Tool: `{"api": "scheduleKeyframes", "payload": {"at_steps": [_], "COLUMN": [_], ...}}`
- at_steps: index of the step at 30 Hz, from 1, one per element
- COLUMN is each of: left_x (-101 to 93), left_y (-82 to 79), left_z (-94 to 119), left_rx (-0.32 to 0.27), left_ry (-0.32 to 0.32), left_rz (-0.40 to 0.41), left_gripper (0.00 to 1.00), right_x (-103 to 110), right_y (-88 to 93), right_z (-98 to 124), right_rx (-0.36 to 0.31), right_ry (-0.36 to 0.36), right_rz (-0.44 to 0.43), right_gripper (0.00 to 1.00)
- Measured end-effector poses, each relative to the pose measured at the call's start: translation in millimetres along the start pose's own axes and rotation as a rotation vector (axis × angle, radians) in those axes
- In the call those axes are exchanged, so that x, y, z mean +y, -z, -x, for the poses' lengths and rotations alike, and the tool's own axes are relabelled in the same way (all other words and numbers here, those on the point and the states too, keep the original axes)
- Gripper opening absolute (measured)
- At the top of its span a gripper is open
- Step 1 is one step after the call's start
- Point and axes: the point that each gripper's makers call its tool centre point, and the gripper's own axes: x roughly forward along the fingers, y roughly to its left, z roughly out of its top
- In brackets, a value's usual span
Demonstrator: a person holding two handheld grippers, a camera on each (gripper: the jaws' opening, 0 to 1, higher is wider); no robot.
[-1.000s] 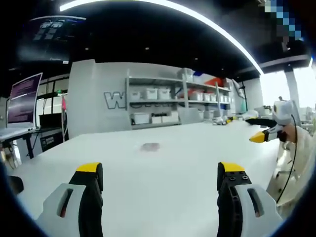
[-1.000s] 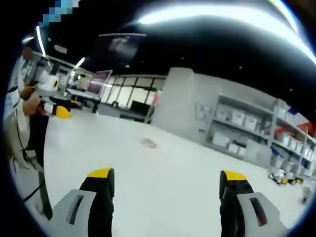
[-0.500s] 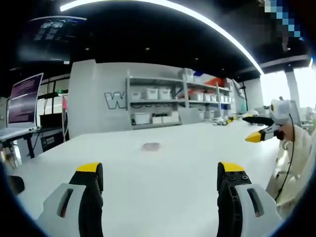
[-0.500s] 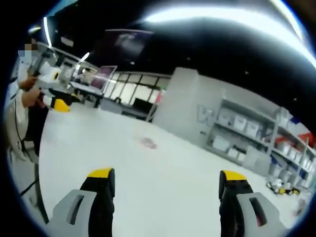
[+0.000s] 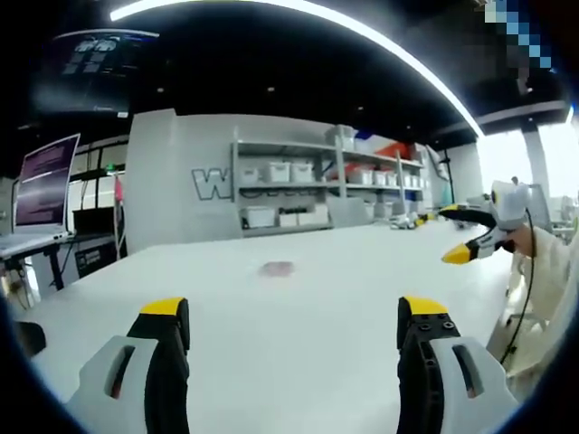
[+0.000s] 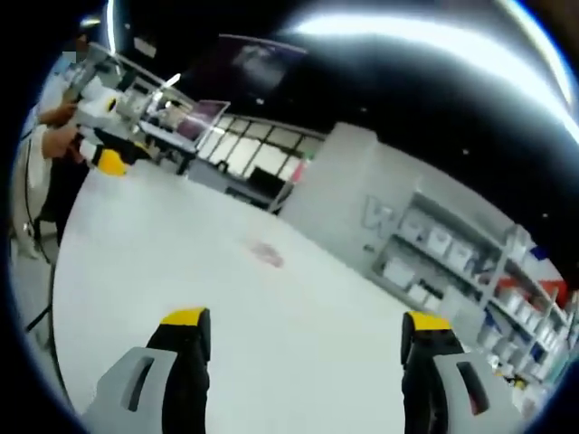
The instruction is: Open the resealable bag by pulling the two sides of the seal apart until the entire bag opening is separated and visibly accessible.
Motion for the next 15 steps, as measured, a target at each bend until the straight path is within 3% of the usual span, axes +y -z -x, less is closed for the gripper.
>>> {"api": "scheduleKeyframes", "payload": {"at_steps": [15], "left_x": [-0.4], "left_y": [-0.3], "left_z": [0.8], "left_rx": [0.004], "left_ry": [0.006], "left_rz": [0.000], "left_gripper": [0.94], "right_x": [5.3], "right_y": [-6.0], "right_z": [-9.3], "right_rx": [-0.010], "right_ry": [-0.027], "right_rz": [0.015], "right_gripper": [0.87]}}
